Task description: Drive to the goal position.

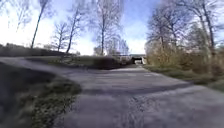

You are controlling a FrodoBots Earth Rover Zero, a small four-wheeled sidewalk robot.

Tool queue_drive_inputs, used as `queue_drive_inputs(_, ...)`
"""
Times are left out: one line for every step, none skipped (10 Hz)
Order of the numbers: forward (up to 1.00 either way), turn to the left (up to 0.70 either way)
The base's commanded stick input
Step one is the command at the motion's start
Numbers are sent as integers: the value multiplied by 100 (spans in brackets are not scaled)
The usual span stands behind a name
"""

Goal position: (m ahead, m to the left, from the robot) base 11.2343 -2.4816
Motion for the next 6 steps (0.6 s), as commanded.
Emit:
queue_drive_inputs(100,0)
queue_drive_inputs(100,0)
queue_drive_inputs(100,0)
queue_drive_inputs(100,0)
queue_drive_inputs(100,0)
queue_drive_inputs(100,0)
